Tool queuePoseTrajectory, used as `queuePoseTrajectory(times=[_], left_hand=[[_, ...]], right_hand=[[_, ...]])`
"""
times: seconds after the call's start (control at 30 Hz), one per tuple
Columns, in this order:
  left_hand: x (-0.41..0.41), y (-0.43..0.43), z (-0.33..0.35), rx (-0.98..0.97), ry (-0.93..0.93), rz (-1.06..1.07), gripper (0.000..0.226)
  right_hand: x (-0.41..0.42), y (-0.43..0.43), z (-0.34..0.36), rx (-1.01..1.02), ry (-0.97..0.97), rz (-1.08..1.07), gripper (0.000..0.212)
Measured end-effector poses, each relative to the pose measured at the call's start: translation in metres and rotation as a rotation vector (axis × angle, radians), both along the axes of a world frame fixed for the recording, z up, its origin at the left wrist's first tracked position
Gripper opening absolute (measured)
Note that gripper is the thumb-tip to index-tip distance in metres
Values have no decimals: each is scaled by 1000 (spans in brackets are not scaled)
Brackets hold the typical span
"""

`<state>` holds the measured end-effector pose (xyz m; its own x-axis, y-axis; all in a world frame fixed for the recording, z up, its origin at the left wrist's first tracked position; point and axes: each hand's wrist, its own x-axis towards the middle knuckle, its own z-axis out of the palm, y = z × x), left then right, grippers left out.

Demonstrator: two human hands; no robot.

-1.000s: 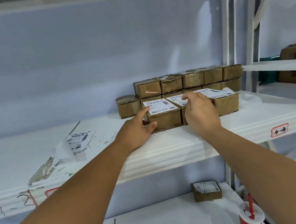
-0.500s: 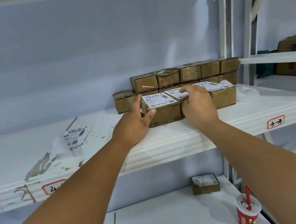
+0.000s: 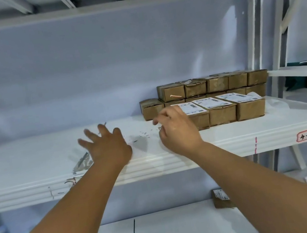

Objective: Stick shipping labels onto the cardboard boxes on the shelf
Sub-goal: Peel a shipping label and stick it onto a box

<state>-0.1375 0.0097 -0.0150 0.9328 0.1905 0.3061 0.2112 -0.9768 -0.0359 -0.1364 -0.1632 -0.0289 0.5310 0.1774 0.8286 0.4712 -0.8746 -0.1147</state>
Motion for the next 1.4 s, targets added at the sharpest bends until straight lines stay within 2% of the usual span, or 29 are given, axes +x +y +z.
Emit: queuePoseTrajectory(times=[0.1, 0.2, 0.3, 0.37, 0.43, 0.53, 0.63, 0.77, 0.87, 0.93, 1.03, 1.1, 1.17, 1.27, 1.4], left_hand=[[-11, 22, -3, -245, 26, -32, 45], [-24, 31, -5, -245, -71, -102, 39], [-32, 36, -6, -252, -222, -175, 41], [-35, 37, -8, -344, -390, -276, 37], [-39, 31, -8, -543, -545, -372, 24], [-44, 15, -1, -960, -543, -391, 9], [-42, -1, 3, -1124, -500, -417, 13], [-37, -24, 0, -1176, -442, -430, 32], [-38, -48, 1, -1329, -366, -456, 44], [-38, -63, 4, -1440, -304, -456, 43], [-37, -90, 10, -1322, -238, -593, 31], [-36, -110, 15, -1143, -253, -659, 42], [-32, -131, 20, -1065, -319, -692, 26], [-21, -165, 26, -1155, -374, -711, 7], [-6, -212, 29, -1189, -438, -676, 9]], right_hand=[[-5, 32, 1, 3, 161, 53, 30], [-10, 52, 1, 21, 375, 48, 33], [-15, 64, 3, 114, 467, 44, 31], [-19, 70, 8, 282, 548, 115, 29], [-25, 73, 15, 541, 679, 261, 30], [-32, 71, 25, 972, 850, 531, 37], [-34, 64, 28, 1263, 810, 634, 39], [-30, 49, 27, 1440, 660, 482, 51], [-30, 27, 25, 1495, 594, 439, 59], [-29, 10, 24, 1464, 544, 354, 54], [-31, -19, 24, 1357, 458, 226, 37], [-30, -39, 24, 1339, 417, 194, 25], [-27, -59, 23, 1301, 396, 160, 15], [-27, -94, 25, 1187, 379, 97, 6], [-32, -138, 29, 1042, 419, 156, 9]])
